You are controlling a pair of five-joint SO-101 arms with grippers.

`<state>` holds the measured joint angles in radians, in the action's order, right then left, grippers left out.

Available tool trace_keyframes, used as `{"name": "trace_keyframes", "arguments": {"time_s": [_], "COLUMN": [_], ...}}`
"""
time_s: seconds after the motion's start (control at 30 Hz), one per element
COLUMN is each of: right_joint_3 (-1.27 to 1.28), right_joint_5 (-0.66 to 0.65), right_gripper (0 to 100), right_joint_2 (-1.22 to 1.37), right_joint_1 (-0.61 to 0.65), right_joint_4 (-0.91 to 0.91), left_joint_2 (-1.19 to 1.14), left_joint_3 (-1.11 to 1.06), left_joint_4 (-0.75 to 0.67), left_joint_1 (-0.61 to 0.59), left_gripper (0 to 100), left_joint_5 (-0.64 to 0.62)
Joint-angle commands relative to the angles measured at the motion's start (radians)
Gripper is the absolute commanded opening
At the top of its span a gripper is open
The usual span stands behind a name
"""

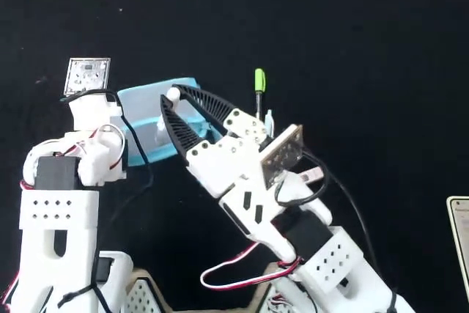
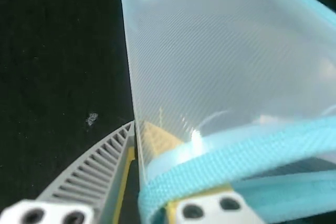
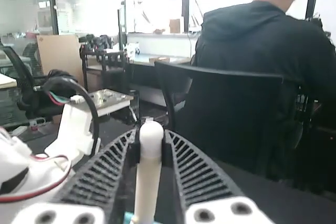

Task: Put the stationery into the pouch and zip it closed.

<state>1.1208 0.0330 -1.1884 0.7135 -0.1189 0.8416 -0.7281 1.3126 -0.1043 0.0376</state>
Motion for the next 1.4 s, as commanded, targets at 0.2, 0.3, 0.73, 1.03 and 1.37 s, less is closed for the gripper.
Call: {"name": "trace_keyframes", "arguments": {"time_s": [0.2,0.3,0.73,1.03,1.37], "right_joint_3": [0.004,0.005,-0.002,-0.005,-0.096], "right_joint_5": [-0.166,-0.249,-0.285,-0.284,-0.221], "right_gripper": [1.1,1.1,1.3,6.7,12.4], "right_joint_2": [-0.113,-0.176,-0.206,-0.206,-0.205], "right_joint_1": [0.181,0.196,0.195,0.195,0.195], "right_joint_4": [-0.212,-0.292,-0.465,-0.465,-0.542], "left_joint_2": [-0.006,-0.006,-0.006,-0.006,-0.006], "left_joint_3": [-0.033,-0.033,-0.033,-0.033,-0.033], "left_joint_4": [0.006,0.006,0.006,0.006,0.006], "left_joint_1": [0.004,0.004,0.004,0.004,0.004], "left_gripper": [3,3,3,3,3], "left_joint_5": [-0.008,-0.006,-0.008,-0.005,-0.005]}}
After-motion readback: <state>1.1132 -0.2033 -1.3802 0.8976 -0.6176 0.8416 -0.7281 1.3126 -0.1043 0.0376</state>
